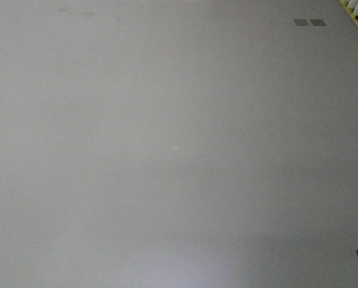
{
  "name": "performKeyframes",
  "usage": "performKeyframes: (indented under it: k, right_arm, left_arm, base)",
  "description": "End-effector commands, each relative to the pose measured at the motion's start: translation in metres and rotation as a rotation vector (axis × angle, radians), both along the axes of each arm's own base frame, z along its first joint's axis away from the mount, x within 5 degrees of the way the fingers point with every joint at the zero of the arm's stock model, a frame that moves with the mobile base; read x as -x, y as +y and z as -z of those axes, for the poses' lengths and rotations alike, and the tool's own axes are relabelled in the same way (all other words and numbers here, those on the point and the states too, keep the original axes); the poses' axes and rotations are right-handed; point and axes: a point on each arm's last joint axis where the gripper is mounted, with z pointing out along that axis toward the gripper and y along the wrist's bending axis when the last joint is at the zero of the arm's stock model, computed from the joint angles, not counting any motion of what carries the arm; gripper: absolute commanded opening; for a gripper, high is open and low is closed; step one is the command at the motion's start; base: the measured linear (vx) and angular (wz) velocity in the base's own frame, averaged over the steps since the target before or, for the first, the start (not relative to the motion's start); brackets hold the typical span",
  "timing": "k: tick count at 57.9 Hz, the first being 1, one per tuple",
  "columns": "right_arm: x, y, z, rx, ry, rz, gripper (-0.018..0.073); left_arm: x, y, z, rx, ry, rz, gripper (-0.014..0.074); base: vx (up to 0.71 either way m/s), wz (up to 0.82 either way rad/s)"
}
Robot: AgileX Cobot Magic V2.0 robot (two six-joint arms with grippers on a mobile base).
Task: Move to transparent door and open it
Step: 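Drive the base forward to the glass sliding door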
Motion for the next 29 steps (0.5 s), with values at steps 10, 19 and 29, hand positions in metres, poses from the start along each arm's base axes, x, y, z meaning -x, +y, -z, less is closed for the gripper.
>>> performKeyframes:
  k: [10, 19, 29]
  right_arm:
    - [0.0008, 0.0002, -0.007, 0.018, -0.095, 0.0, -0.0009]
    - [0.0008, 0.0002, -0.007, 0.018, -0.095, 0.0, -0.0009]
    - [0.0008, 0.0002, -0.007, 0.018, -0.095, 0.0, -0.0009]
  left_arm:
    - [0.0002, 0.0007, -0.0024, 0.003, -0.077, -0.006, -0.0006]
    - [0.0002, 0.0007, -0.0024, 0.003, -0.077, -0.006, -0.0006]
    - [0.0002, 0.0007, -0.0024, 0.003, -0.077, -0.006, -0.0006]
  base:
    - [0.0, 0.0]
    - [0.0, 0.0]
    - [0.0, 0.0]
